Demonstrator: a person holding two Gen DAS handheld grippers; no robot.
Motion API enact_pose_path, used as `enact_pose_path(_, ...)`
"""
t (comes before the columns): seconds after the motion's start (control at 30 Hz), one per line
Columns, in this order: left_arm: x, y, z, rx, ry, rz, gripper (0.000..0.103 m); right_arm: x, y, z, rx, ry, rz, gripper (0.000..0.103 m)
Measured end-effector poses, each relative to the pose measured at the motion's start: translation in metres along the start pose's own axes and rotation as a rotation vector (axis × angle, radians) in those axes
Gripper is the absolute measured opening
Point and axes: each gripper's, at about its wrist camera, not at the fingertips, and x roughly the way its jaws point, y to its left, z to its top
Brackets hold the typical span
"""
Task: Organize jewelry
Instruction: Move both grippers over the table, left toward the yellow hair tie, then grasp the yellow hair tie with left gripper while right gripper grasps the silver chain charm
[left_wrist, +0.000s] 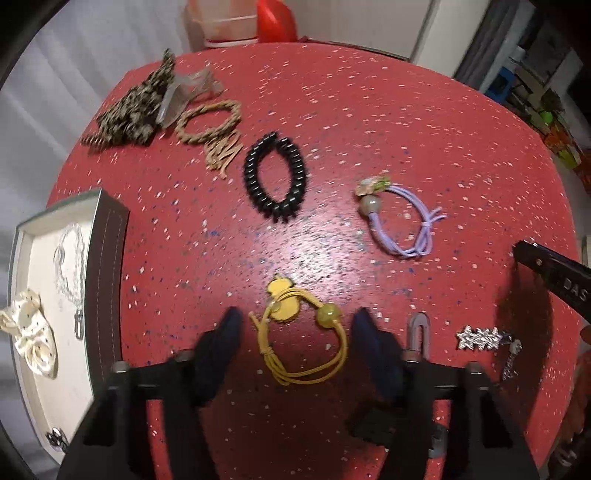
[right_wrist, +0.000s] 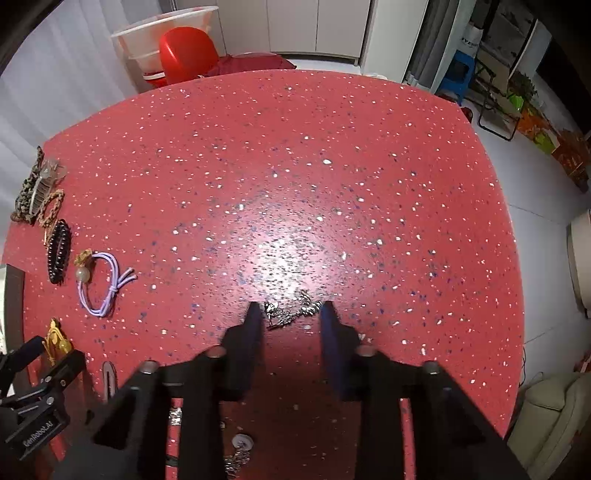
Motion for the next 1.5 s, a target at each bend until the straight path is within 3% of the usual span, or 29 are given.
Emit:
enact_pose_path(0.13,-0.005,0.001,0.004,0.005,0.007,-0.053,0.016,-0.001,-0.005,-0.004,0.02,0.002,0.016,0.032)
enact_pose_path(0.57,-0.054,0.004,-0.012,0.035,-0.039,-0.133,0.016,-0.045,-0.023,-0.037,0.078,0.011,0.126,0.032)
enact_pose_path(0.87,-0.092,0.024,-0.053,0.056,-0.048,-0.153,0.016,-0.074,-0.018,-0.064,0.091,0.027,0.166,0.032)
enact_pose_path(1.2,-0.114,0.05,-0.076,0.036,-0.047,-0.165,0.016,-0.103,0.005,-0.084,0.061,0.032,0.18,0.032)
enact_pose_path(1.5,-0.136,0.091,-0.094,-0.011,-0.07,-0.161,0.016,-0.125,0.049,-0.095,0.009,0.027,0.209,0.032)
